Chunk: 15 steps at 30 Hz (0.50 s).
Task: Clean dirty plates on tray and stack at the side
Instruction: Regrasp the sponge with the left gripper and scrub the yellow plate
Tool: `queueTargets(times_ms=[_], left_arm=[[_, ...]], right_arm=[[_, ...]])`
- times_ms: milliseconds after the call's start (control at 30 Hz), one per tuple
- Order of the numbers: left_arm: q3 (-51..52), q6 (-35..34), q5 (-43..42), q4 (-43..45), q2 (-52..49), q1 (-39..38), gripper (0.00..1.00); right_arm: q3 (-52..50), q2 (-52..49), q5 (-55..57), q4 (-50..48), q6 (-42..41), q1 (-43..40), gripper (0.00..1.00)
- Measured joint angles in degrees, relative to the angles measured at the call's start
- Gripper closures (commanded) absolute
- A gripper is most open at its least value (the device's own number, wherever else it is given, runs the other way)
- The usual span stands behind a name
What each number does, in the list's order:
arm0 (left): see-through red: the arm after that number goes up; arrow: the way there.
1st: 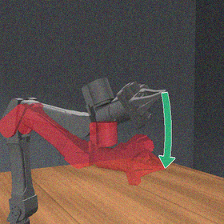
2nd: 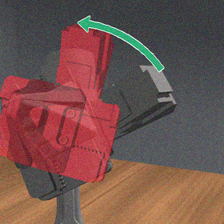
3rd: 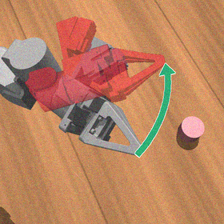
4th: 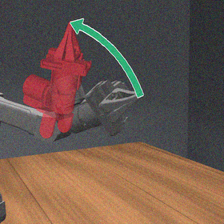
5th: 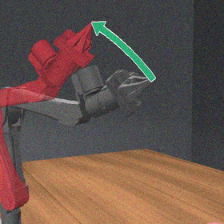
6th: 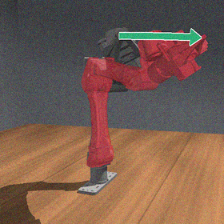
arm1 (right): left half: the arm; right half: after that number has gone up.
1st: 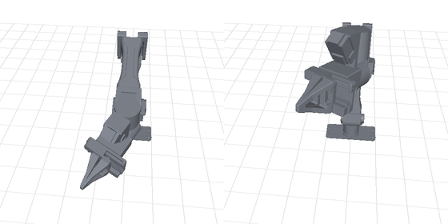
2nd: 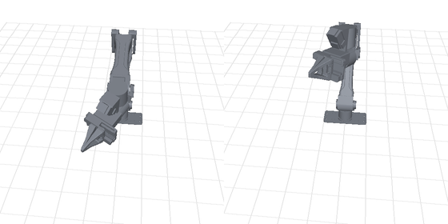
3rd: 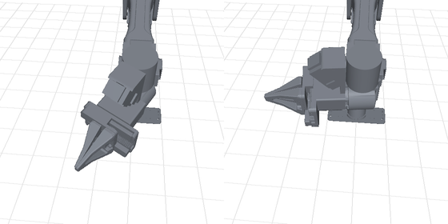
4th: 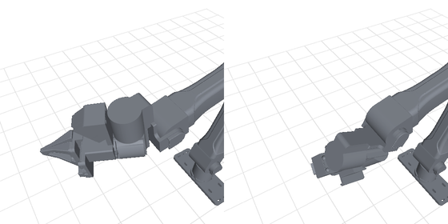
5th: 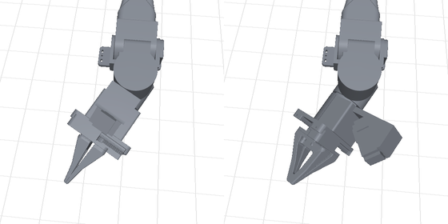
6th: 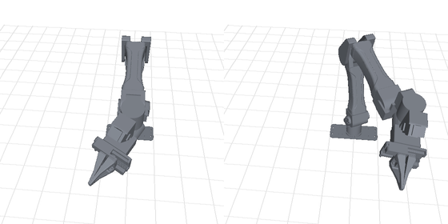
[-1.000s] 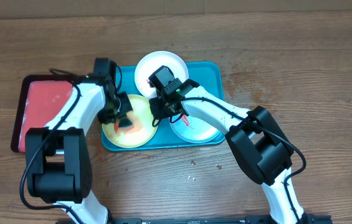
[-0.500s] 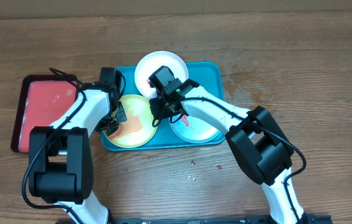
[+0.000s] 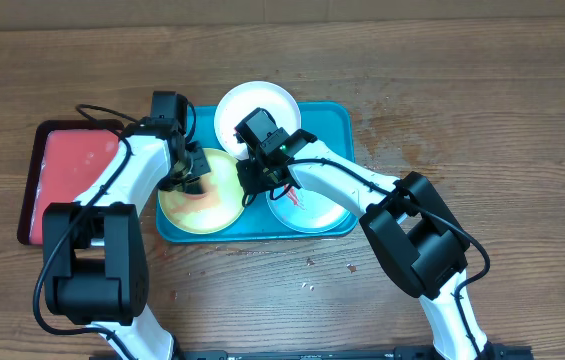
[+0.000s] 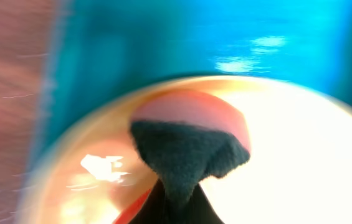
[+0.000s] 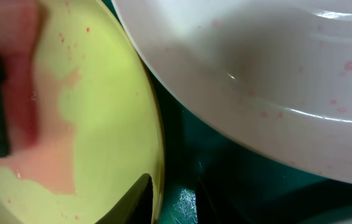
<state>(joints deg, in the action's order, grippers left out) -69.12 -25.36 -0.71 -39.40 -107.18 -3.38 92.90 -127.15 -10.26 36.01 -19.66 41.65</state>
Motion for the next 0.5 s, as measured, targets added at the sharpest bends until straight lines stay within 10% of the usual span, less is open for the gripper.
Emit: queueTargets(times_ms=[300, 500], left_arm=[[1.31, 0.02, -11.04, 1.31, -0.28, -3.30, 0.96], [1.31, 0.00, -1.14, -1.38, -0.42, -2.47, 0.96]], right_arm=[[0.00, 0.00, 0.02, 0.04, -0.02, 0.00, 0.75], [0.00, 0.00, 0.00, 0.20, -0.02, 0.00, 0.75]])
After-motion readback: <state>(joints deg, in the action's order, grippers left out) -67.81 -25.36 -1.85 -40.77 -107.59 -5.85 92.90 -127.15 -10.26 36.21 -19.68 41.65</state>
